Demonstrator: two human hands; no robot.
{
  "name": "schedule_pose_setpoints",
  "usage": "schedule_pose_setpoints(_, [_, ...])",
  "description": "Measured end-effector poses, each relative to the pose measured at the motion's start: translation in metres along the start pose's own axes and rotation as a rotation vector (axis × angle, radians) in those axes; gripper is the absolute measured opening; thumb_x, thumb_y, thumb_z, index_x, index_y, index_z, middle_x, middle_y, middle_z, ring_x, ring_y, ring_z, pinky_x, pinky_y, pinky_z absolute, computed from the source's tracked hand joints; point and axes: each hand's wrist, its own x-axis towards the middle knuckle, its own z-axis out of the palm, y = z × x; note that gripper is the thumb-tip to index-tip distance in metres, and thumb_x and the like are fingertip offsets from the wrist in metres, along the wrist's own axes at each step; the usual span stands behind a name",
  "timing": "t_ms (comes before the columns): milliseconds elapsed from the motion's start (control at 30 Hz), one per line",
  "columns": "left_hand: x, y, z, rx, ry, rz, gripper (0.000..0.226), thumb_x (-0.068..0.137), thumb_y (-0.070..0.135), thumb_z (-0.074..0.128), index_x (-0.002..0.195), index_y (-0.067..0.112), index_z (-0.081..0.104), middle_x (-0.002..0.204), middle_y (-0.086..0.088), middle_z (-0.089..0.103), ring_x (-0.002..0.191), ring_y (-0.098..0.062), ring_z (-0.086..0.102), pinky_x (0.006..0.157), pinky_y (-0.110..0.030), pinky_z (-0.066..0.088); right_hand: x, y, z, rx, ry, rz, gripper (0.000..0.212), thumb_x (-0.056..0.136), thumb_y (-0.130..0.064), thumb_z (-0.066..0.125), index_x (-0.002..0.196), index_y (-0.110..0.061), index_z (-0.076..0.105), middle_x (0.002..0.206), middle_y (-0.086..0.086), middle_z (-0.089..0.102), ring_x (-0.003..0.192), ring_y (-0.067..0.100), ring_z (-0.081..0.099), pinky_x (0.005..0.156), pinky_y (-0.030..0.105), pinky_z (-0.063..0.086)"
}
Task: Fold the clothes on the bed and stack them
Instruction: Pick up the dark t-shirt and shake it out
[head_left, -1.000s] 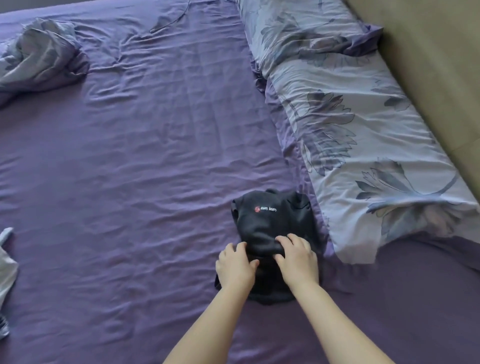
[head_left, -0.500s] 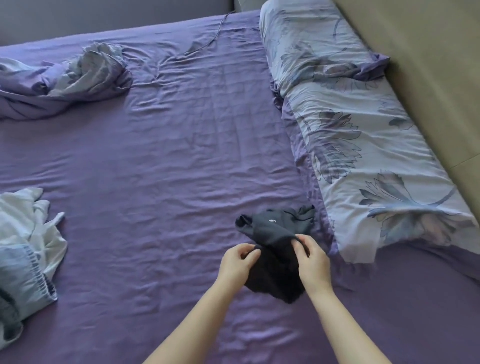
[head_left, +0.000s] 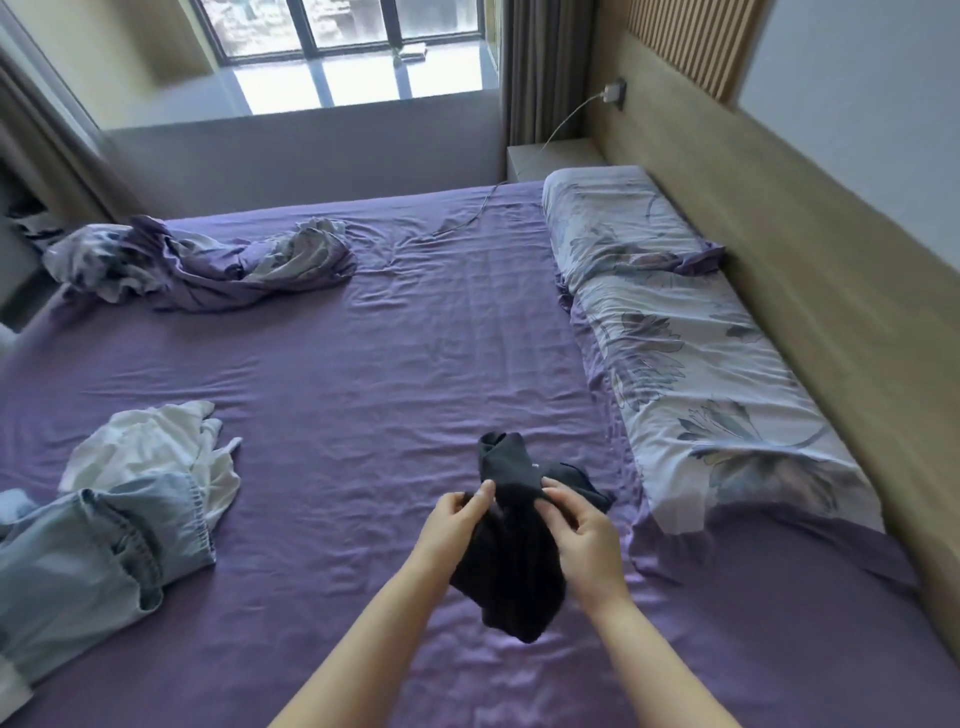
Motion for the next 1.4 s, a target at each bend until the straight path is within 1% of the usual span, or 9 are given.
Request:
schedule_pose_setpoints(233, [-0.052,-0.002,-0.012,-0.384,0.066,0.025,0.019,0.089,-0.008,0.047,0.093,0.001,0.064,0.066,-0.005,0.069,0.053,-0.011,0.064,0.049,-0.020,0.049,-0.059,-0.004,0.015,-0.078,-0.240,-0.207,0.023,0.088,-0.009,0.062,0.093,-0.031,0.067,0.111,-0.014,0.066,0.107,0.002,0.060,0.094,0.020,0.046])
schedule_pose_setpoints(333, [-0.070,-0.010,-0.031,-0.561,0.050,0.045,0.029,0.086,-0.010,0.040,0.094,0.002,0.065,0.088,-0.019,0.068,0.077,-0.028,0.065,0.074,-0.038,0.054,-0.063,-0.007,0.009,-0.142,-0.166,-0.253,0.022,0.088,-0.021,0.063,0.105,-0.035,0.060,0.114,-0.016,0.060,0.113,0.004,0.055,0.098,0.024,0.043])
schedule_pose_setpoints(467, [-0.095,-0.016,-0.059,-0.670,0.073,0.073,0.034,0.084,-0.006,0.034,0.100,0.005,0.062,0.093,-0.019,0.067,0.087,-0.032,0.061,0.075,-0.041,0.050,-0.054,-0.023,0.014,-0.269,-0.194,-0.220,0.059,0.086,-0.039,0.063,0.138,-0.020,0.041,0.136,-0.012,0.038,0.131,0.004,0.030,0.111,0.026,0.024])
schedule_pose_setpoints(667, [-0.123,-0.028,-0.098,-0.717,0.054,0.134,0.030,0.085,0.001,0.037,0.099,0.006,0.063,0.093,-0.016,0.068,0.086,-0.027,0.063,0.077,-0.039,0.050,-0.054,-0.047,0.046,-0.171,-0.386,-0.058,0.038,0.086,-0.020,0.066,0.122,-0.019,0.055,0.104,-0.005,0.065,0.100,0.011,0.061,0.086,0.024,0.046])
schedule_pose_setpoints(867, [-0.127,-0.044,-0.141,-0.359,0.136,0.200,0.021,0.086,0.010,0.065,0.106,0.003,0.063,0.103,-0.017,0.069,0.087,-0.022,0.067,0.072,-0.030,0.055,-0.077,-0.060,0.076,-0.022,-0.260,-0.134,0.020,0.083,-0.009,0.068,0.101,-0.017,0.067,0.095,-0.005,0.070,0.088,0.006,0.065,0.082,0.019,0.049])
schedule_pose_setpoints(1100, [-0.123,-0.067,-0.196,0.351,0.514,0.462,0.042,0.050,0.062,0.071,0.061,0.029,0.047,0.088,-0.001,0.052,0.087,-0.017,0.049,0.081,-0.031,0.040,-0.098,-0.078,0.095,0.031,-0.092,-0.179,0.027,0.085,-0.001,0.063,0.086,-0.029,0.060,0.086,-0.006,0.066,0.080,0.009,0.062,0.071,0.012,0.047])
schedule_pose_setpoints(1167, [-0.132,-0.065,-0.210,0.408,0.499,0.529,0.040,0.057,0.055,0.074,0.067,0.025,0.049,0.095,0.001,0.051,0.094,-0.013,0.046,0.084,-0.021,0.035,-0.107,-0.079,0.104,-0.011,-0.113,-0.172,0.022,0.086,-0.004,0.063,0.086,-0.026,0.059,0.086,-0.006,0.066,0.082,0.010,0.062,0.070,0.013,0.048])
schedule_pose_setpoints(1300, [-0.137,-0.061,-0.231,0.345,0.355,0.461,0.035,0.074,0.035,0.077,0.075,0.015,0.049,0.069,0.006,0.056,0.064,-0.009,0.052,0.056,-0.017,0.037,-0.123,-0.085,0.120,0.012,-0.081,-0.146,0.016,0.087,-0.009,0.063,0.089,-0.024,0.057,0.088,0.002,0.065,0.082,0.014,0.063,0.067,0.016,0.048])
schedule_pose_setpoints(1400, [-0.136,-0.056,-0.238,0.148,0.290,0.381,0.037,0.076,0.036,0.077,0.084,0.008,0.054,0.079,-0.004,0.063,0.075,-0.018,0.062,0.066,-0.027,0.046,-0.133,-0.091,0.134,-0.087,-0.057,-0.187,0.016,0.086,-0.010,0.064,0.096,-0.020,0.058,0.089,-0.005,0.065,0.086,0.010,0.063,0.068,0.008,0.045])
